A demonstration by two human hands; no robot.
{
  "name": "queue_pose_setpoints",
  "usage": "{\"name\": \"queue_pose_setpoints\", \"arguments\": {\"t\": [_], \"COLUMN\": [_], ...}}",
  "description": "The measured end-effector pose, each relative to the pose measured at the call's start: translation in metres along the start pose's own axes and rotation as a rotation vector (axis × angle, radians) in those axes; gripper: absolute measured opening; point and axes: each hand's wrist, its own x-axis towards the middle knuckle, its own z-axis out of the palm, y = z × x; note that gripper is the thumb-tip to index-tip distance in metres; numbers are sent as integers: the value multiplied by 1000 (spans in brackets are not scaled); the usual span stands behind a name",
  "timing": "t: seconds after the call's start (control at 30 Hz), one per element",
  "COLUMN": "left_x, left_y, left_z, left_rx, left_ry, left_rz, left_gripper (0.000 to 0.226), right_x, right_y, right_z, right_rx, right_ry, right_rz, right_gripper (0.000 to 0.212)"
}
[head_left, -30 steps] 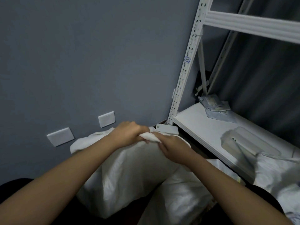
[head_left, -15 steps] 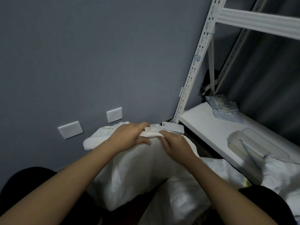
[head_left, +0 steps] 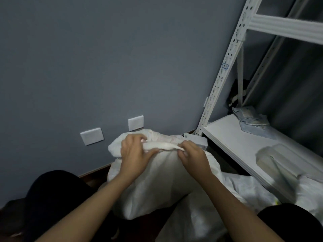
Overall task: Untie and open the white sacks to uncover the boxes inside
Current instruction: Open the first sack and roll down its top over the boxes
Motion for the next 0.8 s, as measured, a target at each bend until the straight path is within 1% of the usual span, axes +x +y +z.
{"name": "queue_pose_setpoints", "arguments": {"t": [0.03, 0.07, 0.1, 0.13, 0.17, 0.23, 0.3, 0.37, 0.43, 0.47, 0.5, 0.53, 0.57, 0.6, 0.63, 0.7, 0.77, 0.8], "left_x": [-12, -19, -23, -23, -21, -11, 4, 18, 22, 22, 21, 18, 15, 11, 8, 4, 1, 0], "left_y": [2, 3, 6, 7, 10, 17, 25, 33, 41, 43, 47, 51, 54, 58, 60, 60, 53, 48], "left_z": [0, 2, 3, 6, 9, 15, 19, 18, 15, 14, 13, 11, 10, 8, 6, 3, 0, -3], "left_rx": [-143, -276, -387, -504, -645, -930, -1141, -1238, -1161, -1109, -1077, -1056, -1050, -1056, -1076, -1124, -1115, -1104], "left_ry": [36, 34, -2, -52, -100, -127, -75, -34, -14, -18, -36, -57, -73, -83, -91, -123, -155, -156], "left_rz": [-224, -443, -628, -757, -838, -924, -951, -963, -929, -898, -859, -823, -797, -783, -776, -762, -760, -791], "left_gripper": [42, 41, 44, 52, 61, 65, 61, 56, 53, 54, 55, 54, 53, 53, 51, 47, 35, 27], "right_x": [-1, -2, -3, -4, -4, -5, -8, -11, -15, -16, -16, -15, -12, -9, -5, 0, -1, -3], "right_y": [-1, -3, -6, -11, -15, -21, -25, -25, -18, -16, -16, -19, -24, -30, -36, -46, -51, -52], "right_z": [2, 4, 6, 8, 9, 9, 6, 1, -3, -5, -8, -11, -14, -15, -13, -6, 3, 7], "right_rx": [-1, 5, 15, 18, 3, -96, -204, -273, -298, -263, -188, -79, 72, 235, 377, 498, 486, 456], "right_ry": [35, 63, 72, 69, 71, 77, 56, 13, -70, -149, -243, -333, -385, -383, -352, -288, -173, -111], "right_rz": [25, 34, 31, 29, 17, -37, -124, -245, -352, -346, -280, -145, 25, 180, 294, 417, 444, 423], "right_gripper": [22, 22, 21, 19, 16, 5, 9, 11, 10, 11, 17, 29, 36, 38, 36, 33, 24, 21]}}
